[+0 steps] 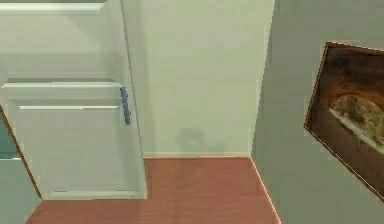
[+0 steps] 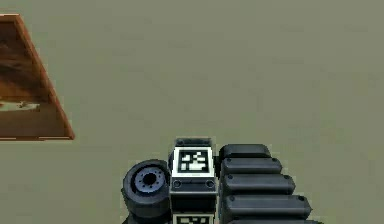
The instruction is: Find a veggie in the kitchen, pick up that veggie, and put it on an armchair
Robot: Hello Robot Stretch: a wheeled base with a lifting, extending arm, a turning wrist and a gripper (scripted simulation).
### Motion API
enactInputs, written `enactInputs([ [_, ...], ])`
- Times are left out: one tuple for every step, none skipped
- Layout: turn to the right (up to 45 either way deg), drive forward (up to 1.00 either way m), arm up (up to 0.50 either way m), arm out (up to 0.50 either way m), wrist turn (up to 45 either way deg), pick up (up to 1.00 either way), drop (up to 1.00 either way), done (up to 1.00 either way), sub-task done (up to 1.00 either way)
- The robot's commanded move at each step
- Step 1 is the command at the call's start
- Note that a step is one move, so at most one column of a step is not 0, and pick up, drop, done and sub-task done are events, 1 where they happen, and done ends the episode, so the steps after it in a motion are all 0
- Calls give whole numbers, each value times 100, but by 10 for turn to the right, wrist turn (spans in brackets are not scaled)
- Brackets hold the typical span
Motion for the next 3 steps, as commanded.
enactInputs([
  [-450, 0, 0, 0, 0, 0, 0, 0, 0],
  [-420, 0, 0, 0, 0, 0, 0, 0, 0],
  [0, 100, 0, 0, 0, 0, 0, 0, 0],
])
